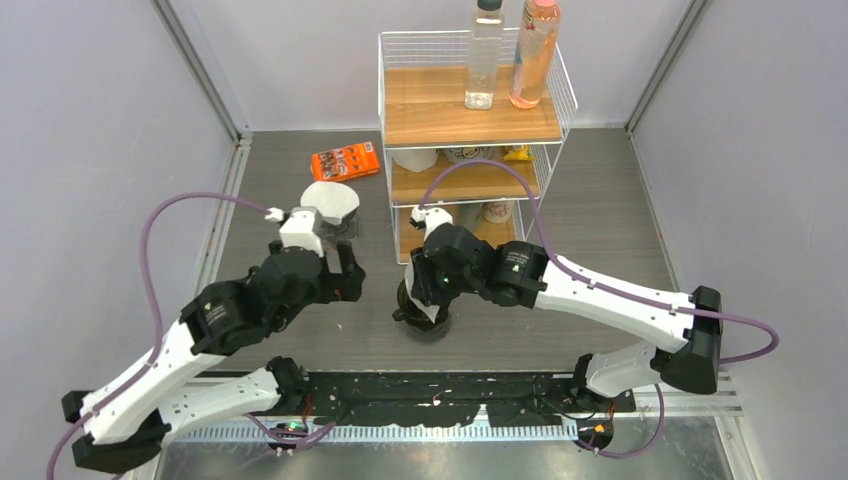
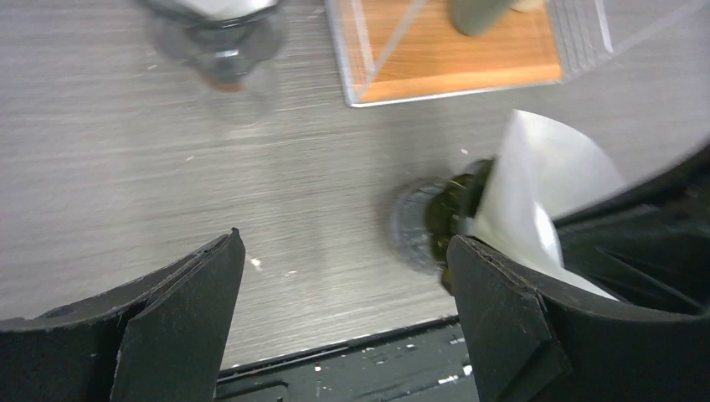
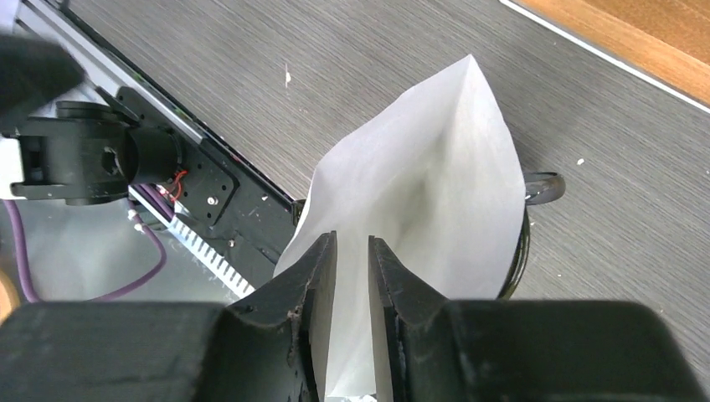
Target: Place the coffee filter in the dripper
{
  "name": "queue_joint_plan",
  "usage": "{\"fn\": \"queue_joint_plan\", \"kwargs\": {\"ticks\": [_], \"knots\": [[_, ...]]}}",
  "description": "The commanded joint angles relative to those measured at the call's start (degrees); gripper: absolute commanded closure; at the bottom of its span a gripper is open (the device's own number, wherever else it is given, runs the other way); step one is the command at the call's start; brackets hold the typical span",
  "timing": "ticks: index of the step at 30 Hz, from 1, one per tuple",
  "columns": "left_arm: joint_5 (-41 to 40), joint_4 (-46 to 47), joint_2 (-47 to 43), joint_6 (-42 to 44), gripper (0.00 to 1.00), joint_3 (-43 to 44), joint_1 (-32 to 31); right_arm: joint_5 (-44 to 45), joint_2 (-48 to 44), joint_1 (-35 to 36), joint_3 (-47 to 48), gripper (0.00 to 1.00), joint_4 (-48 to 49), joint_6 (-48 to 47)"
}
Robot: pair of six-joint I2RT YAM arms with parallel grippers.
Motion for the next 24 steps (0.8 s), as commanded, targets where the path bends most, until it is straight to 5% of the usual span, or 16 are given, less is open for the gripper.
{"fn": "queue_joint_plan", "kwargs": {"ticks": [1, 24], "knots": [[-5.0, -2.1, -4.3, -4.0, 0.00, -4.8, 5.5, 3.9, 2.2, 1.9, 4.3, 0.73, -4.0, 0.0], [-2.5, 3.1, -8.8, -1.8, 0.00, -14.9, 9.9, 13.9, 12.7, 4.7, 12.9, 0.66, -14.3, 3.5]]}}
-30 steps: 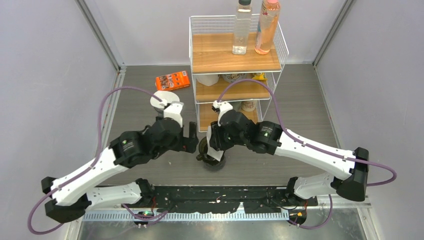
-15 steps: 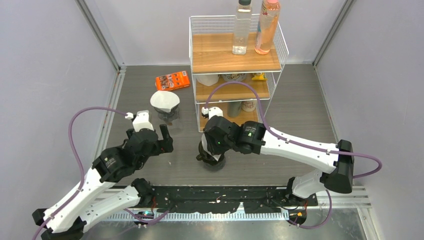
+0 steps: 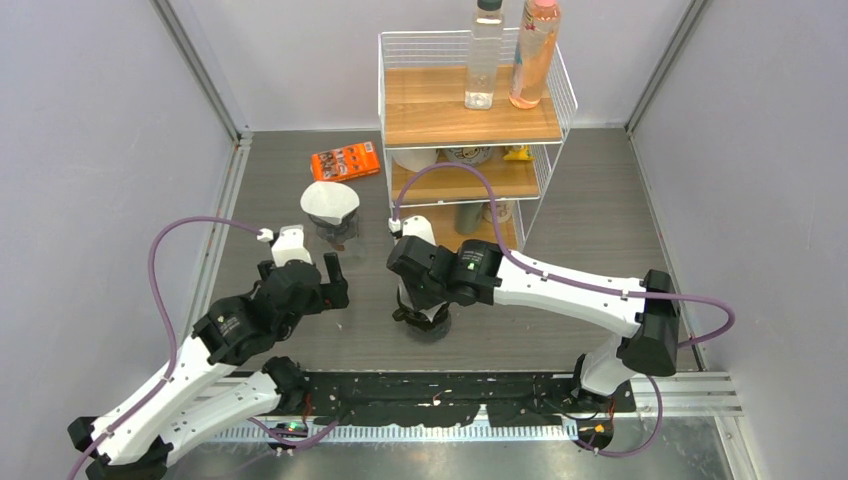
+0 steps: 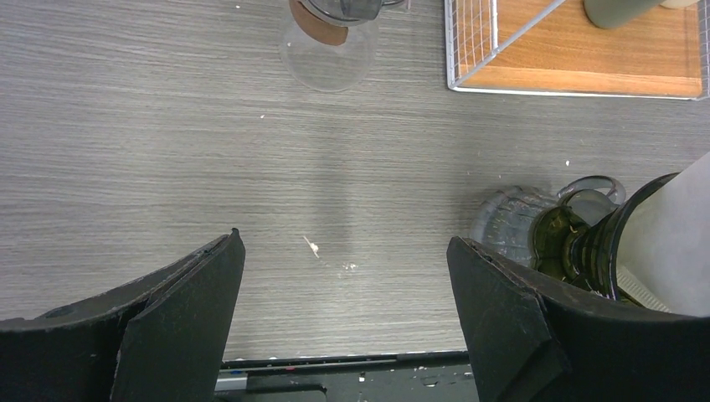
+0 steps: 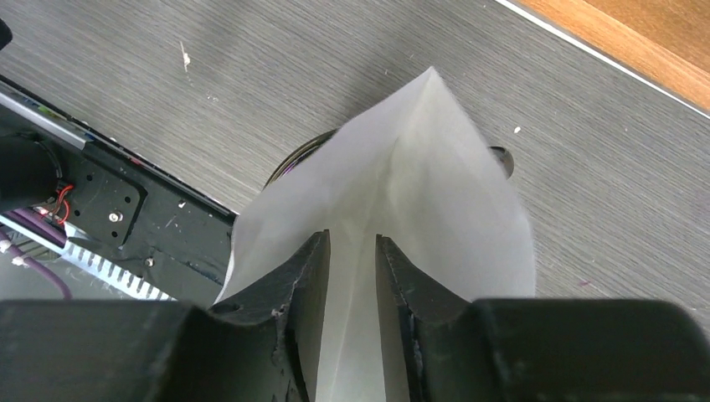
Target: Place the coffee filter in the dripper
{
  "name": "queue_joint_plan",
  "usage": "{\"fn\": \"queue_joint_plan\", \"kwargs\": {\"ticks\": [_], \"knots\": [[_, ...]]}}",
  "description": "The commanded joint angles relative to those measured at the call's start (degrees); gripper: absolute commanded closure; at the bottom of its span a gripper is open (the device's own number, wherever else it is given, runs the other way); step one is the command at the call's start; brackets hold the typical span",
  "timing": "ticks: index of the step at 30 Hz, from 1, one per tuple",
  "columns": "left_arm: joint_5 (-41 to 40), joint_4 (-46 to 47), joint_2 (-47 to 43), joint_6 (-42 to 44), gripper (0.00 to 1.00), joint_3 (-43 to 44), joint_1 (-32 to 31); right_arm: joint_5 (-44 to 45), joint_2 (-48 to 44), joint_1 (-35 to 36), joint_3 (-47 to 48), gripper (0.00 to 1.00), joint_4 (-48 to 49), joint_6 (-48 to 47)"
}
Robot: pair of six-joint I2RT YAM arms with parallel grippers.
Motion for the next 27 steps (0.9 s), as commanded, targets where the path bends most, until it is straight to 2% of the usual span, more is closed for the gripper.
{"fn": "queue_joint_plan", "kwargs": {"ticks": [1, 8, 12, 17, 20, 23, 27], "knots": [[-0.3, 3.1, -0.8, 1.1, 0.00, -0.6, 0.4, 2.9, 0.9, 0.5, 3.3, 0.63, -2.3, 2.2], [-0.7, 3.1, -1.0, 1.8, 0.00, -0.9, 0.5, 3.6, 1.9, 0.5, 4.5, 0.34, -4.3, 3.6], [-0.8, 3.1, -1.0, 2.1, 0.01, -1.0, 0.7, 4.0, 1.9, 0.5, 5.0, 0.24, -5.0, 3.9], [-0.9, 3.1, -1.0, 2.2, 0.00, -1.0, 0.8, 3.7, 2.0, 0.5, 5.1, 0.19, -5.0, 4.0], [-0.9, 2.9, -1.0, 2.2, 0.00, -1.0, 0.9, 3.3, 1.9, 0.5, 4.9, 0.24, -4.4, 3.5], [-0.9, 2.7, -1.1, 2.1, 0.01, -1.0, 0.9, 3.1, 1.6, 0.5, 4.6, 0.43, -3.6, 3.4], [-0.8, 2.9, -1.7, 2.1, 0.00, -1.3, 0.9, 4.0, 2.1, 0.5, 4.8, 0.55, -4.0, 4.0]]}}
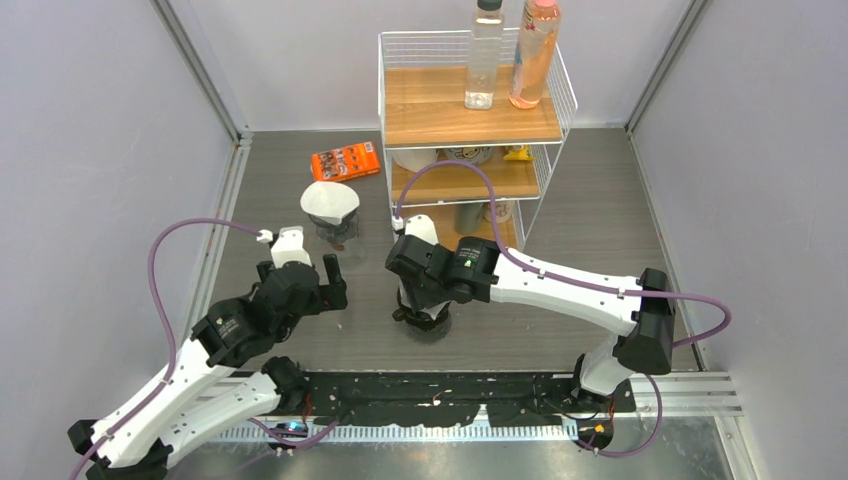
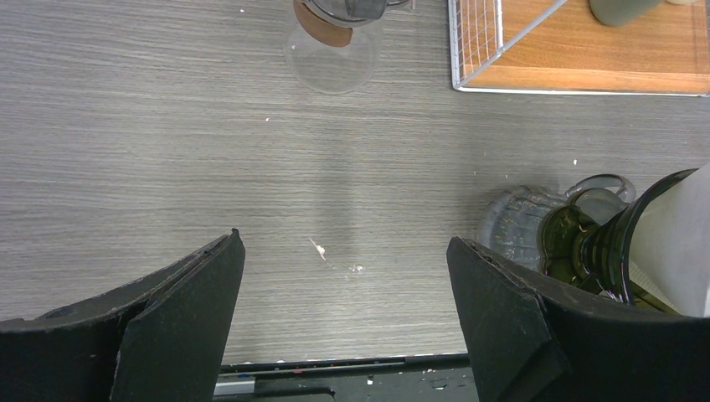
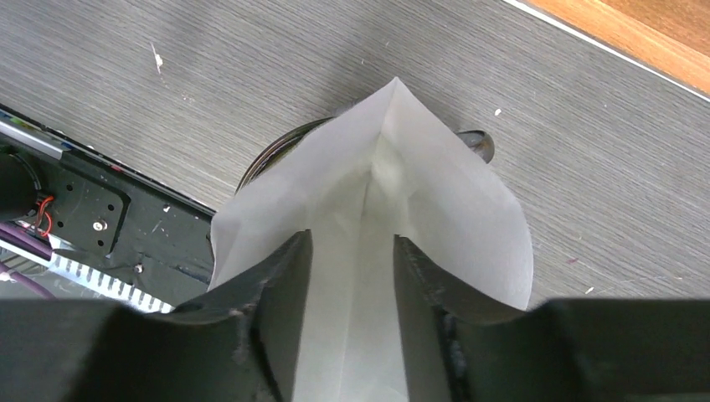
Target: Place the coffee filter in the dripper
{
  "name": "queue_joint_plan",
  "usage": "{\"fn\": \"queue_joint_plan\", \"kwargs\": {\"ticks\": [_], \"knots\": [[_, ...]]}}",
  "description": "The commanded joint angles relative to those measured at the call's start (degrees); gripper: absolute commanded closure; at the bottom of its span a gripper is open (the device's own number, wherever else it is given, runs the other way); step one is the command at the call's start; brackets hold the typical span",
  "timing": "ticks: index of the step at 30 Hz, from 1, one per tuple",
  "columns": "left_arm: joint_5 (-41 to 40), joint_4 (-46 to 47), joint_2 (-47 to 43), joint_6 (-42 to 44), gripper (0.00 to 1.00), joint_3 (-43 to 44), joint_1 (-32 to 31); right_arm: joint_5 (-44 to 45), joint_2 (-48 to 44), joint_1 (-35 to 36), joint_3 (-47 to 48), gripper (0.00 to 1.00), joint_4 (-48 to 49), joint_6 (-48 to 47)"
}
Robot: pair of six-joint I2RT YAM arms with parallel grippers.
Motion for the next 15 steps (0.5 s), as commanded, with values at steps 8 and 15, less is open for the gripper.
{"fn": "queue_joint_plan", "kwargs": {"ticks": [8, 15], "knots": [[-1.0, 2.3, -1.0, 0.4, 0.00, -0.8, 0.4, 3.0, 1.6, 0.2, 2.3, 0.66, 0.2, 1.2], [-1.0, 2.5, -0.6, 0.4, 0.00, -1.0, 0.4, 2.5, 3.1, -0.3, 2.5, 0.67, 0.3, 0.7]]}}
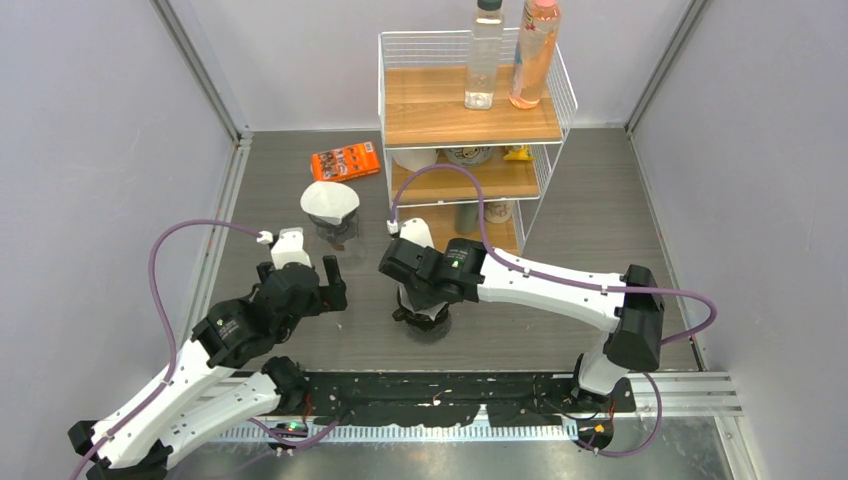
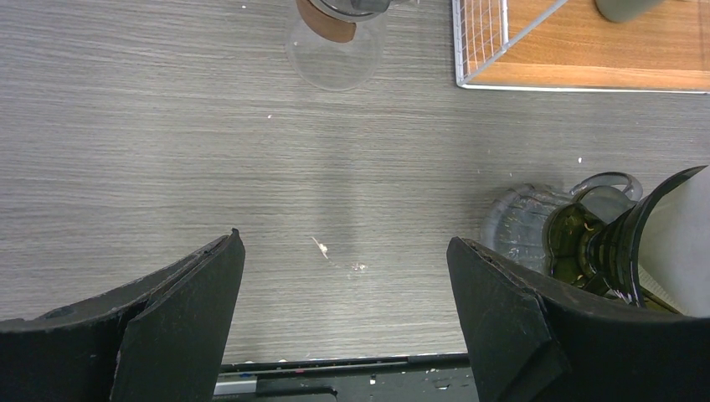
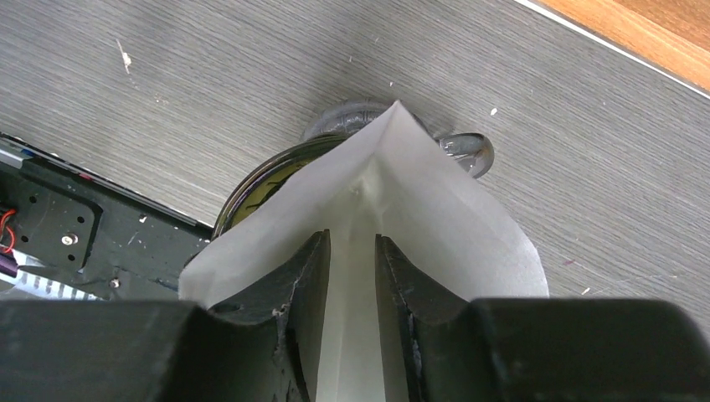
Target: Place the coffee filter in the dripper
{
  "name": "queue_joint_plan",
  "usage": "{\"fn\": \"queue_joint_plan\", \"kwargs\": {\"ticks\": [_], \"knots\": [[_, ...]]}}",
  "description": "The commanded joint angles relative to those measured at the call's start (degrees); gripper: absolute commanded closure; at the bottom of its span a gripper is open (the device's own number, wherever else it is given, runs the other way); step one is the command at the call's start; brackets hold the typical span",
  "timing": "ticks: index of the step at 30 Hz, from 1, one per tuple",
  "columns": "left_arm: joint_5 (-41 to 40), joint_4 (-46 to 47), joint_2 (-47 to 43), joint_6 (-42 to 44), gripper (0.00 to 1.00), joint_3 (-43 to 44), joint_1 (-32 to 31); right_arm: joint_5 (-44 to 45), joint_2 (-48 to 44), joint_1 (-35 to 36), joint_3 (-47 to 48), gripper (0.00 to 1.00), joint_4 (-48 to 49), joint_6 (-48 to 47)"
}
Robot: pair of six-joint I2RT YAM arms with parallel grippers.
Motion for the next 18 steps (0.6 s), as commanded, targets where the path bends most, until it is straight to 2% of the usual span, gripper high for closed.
{"fn": "queue_joint_plan", "kwargs": {"ticks": [1, 18], "knots": [[-1.1, 2.5, 0.2, 0.5, 0.00, -0.2, 0.4, 1.5, 0.4, -0.4, 2.2, 0.67, 0.4, 0.7], [-1.2, 2.6, 0.3, 0.6, 0.00, 0.0, 0.4, -0.5, 1.8, -1.8, -0.6, 0.68, 2.1, 0.1]]}}
